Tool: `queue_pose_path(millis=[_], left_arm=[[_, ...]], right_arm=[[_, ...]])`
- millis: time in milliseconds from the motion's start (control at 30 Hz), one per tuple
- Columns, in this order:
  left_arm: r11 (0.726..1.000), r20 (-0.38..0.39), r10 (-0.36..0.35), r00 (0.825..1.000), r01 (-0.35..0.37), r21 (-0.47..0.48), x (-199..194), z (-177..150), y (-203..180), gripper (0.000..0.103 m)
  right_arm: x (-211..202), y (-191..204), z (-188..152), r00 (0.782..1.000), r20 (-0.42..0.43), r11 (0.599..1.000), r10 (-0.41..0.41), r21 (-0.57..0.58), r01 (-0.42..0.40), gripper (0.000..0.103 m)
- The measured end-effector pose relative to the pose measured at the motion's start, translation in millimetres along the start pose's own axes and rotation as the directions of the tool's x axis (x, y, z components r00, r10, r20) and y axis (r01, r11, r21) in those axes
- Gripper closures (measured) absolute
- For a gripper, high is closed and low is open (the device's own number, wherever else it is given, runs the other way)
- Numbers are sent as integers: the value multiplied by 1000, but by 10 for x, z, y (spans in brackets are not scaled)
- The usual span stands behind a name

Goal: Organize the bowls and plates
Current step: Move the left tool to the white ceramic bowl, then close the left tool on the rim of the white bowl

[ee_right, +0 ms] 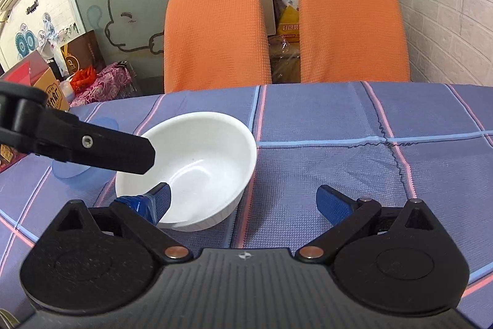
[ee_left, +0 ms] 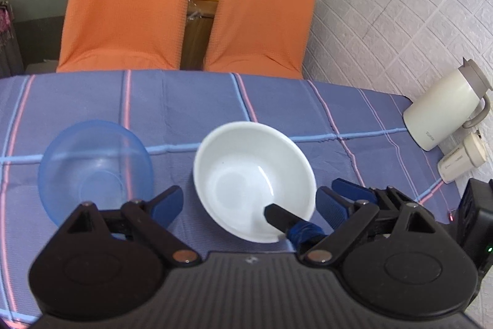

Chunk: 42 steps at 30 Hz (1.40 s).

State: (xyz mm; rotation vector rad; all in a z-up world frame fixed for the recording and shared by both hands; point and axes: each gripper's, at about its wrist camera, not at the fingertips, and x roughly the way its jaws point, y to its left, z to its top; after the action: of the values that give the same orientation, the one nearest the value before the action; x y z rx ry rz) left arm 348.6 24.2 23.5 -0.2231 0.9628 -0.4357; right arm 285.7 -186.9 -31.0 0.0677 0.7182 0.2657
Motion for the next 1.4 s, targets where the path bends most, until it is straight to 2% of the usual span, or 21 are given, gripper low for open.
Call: queue_pose_path(millis=[167, 300, 433, 567, 700, 800, 933, 1000, 1033, 1133, 1200, 1400], left_arm=[[999, -13, 32, 999, -32, 10, 161, 37, -62, 12], [998, -16, 63, 998, -62, 22, 251, 84, -87, 12], [997, -18, 76, 997, -76, 8, 338, 109, -75, 12], [996, -24, 93, 995, -93, 7, 429, 127, -75, 12], [994, -36, 105, 994, -104, 19, 516, 131, -60, 12], [995, -37, 102, 994, -101, 16, 594, 141, -36, 12], [993, -32, 116, 993, -114, 36, 676, 166, -38, 12], [993, -41, 107, 993, -105, 49, 728, 181, -36, 23], [993, -51, 105, 993, -102, 56, 749, 184, -34, 34], [989, -42, 112, 993, -107, 99, 739, 165, -71, 45], [988, -36, 104, 994, -99, 120, 687, 141, -96, 47], [987, -1, 64, 998, -63, 148, 389, 55, -243, 47]], right_arm=[[-66, -31, -19, 1000, 2, 1000, 11, 15, -11, 14], [-198, -75, -73, 997, 12, 997, 75, 35, -75, 14], [-222, -11, -143, 996, -4, 996, 92, -10, -92, 14], [-70, 78, -123, 996, -21, 993, 89, -74, -90, 14], [100, 134, -112, 998, -44, 990, 47, -133, -53, 14], [200, 123, -101, 997, -49, 987, 57, -148, -64, 14], [374, 153, -77, 998, -20, 973, 55, -224, -58, 14], [434, 176, -71, 998, 2, 964, 68, -257, -66, 14], [462, 180, -62, 997, 10, 962, 79, -262, -74, 15], [516, 189, 17, 996, 29, 960, 85, -269, -74, 16], [464, 191, 55, 993, 60, 961, 103, -263, -84, 16], [97, 305, 15, 984, 157, 946, 83, -324, -28, 16]])
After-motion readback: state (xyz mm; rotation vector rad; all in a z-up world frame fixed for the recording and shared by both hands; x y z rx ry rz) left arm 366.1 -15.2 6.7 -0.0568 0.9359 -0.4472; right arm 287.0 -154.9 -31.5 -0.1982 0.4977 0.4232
